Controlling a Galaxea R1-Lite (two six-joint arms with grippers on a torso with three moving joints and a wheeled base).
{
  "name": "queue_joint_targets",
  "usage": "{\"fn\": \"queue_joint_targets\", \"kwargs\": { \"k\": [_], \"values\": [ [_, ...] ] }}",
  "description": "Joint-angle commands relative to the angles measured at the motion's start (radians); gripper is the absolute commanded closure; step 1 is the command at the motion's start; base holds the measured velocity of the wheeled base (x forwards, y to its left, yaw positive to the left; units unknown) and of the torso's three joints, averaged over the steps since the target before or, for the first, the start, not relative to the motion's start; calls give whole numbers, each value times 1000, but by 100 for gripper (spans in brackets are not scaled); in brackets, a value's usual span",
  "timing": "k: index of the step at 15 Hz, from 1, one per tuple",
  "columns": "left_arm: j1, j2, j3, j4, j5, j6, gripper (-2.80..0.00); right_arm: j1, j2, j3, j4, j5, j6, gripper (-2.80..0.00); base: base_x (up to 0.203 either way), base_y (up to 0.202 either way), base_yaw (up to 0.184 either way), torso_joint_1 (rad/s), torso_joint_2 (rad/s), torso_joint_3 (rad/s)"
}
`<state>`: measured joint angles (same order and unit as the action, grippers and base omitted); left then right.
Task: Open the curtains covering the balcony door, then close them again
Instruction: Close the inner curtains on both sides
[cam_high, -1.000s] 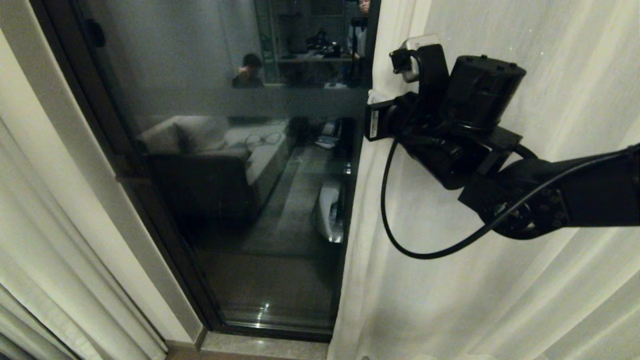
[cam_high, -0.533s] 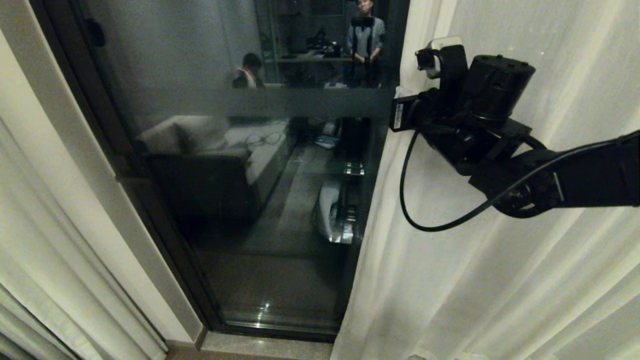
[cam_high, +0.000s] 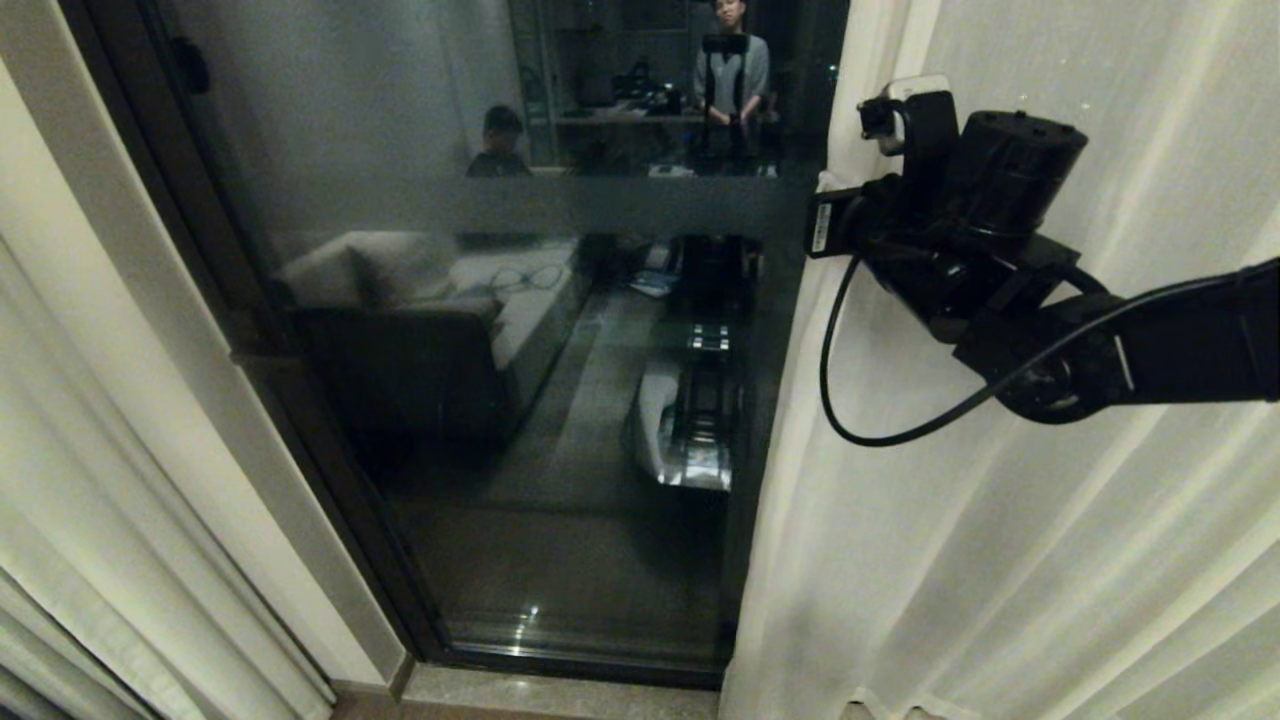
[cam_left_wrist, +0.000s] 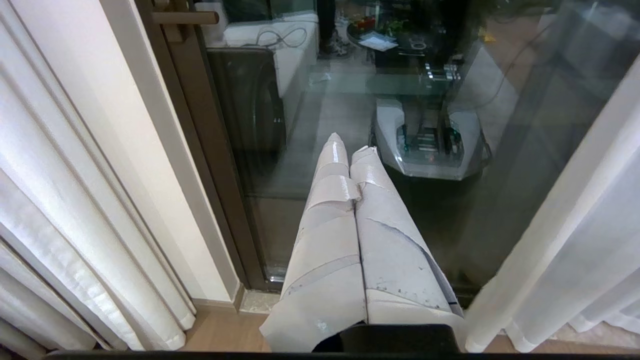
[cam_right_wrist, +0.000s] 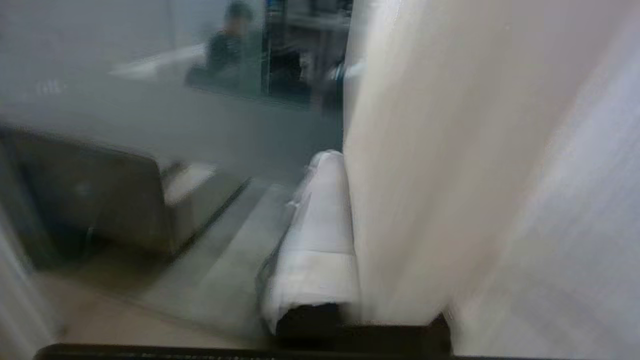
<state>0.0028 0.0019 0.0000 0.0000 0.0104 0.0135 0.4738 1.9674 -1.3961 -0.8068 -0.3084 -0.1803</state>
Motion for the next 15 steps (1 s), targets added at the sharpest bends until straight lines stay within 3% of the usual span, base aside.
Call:
{"fn": "queue_joint_targets", "kwargs": {
  "k": [1, 9, 15],
  "values": [
    [1, 0, 0, 0, 0, 0, 0, 0, -4, 0, -8, -1, -2, -280, 0, 0, 0, 0, 0, 0],
    [1, 0, 0, 0, 0, 0, 0, 0, -104, 41, 3, -1, -27, -280, 0, 0, 0, 0, 0, 0],
    [0, 0, 0, 0, 0, 0, 0, 1, -338, 261, 28, -1, -36, -280, 0, 0, 0, 0, 0, 0]
  ]
}}
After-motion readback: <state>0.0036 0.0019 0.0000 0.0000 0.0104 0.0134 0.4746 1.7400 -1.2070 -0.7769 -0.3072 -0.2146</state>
